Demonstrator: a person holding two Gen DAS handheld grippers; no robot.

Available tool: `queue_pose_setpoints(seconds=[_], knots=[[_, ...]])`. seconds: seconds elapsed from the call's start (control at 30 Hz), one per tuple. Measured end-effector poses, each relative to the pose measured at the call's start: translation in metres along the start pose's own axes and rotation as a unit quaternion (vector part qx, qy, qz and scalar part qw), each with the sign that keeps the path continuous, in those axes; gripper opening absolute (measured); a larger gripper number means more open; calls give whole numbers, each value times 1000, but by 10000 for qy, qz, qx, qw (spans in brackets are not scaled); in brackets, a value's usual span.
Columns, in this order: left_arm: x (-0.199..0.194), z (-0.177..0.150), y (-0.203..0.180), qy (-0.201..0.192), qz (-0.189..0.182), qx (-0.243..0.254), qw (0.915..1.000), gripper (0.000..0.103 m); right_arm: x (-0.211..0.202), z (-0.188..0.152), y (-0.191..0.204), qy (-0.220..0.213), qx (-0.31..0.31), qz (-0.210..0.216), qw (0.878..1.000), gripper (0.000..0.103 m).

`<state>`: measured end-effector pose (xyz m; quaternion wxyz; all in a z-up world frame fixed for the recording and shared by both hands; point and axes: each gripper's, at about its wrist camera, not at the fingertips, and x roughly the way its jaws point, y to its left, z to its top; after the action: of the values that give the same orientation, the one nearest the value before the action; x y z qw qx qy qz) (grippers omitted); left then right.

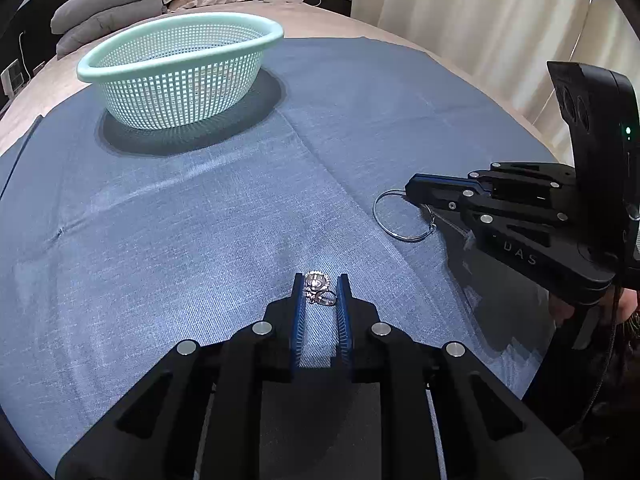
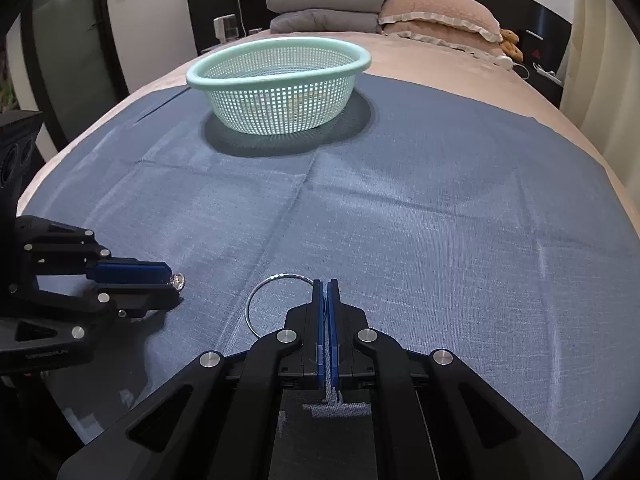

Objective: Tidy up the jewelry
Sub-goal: 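Grasp the silver charm earring with the left gripper while the right gripper grasps the silver hoop, then carry the charm earring and silver hoop over the basket with both grippers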

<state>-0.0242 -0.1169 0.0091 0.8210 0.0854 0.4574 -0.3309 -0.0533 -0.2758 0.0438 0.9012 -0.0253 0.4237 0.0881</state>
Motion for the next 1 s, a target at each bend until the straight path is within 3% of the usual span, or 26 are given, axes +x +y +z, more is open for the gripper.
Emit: queue_pose_setpoints(seconds=[0.37, 0.7, 1.0], knots=[[-46, 13, 7, -423, 73, 5, 9991, 16, -29, 21, 1, -452, -47, 46, 9990, 2], [-69, 26, 5, -564, 275, 243, 9977, 16, -34, 39, 7, -617, -153, 129, 9979, 2], [-88, 62, 28, -852, 471, 200, 9951, 16, -40, 84, 9, -919, -234, 335, 9949, 2]])
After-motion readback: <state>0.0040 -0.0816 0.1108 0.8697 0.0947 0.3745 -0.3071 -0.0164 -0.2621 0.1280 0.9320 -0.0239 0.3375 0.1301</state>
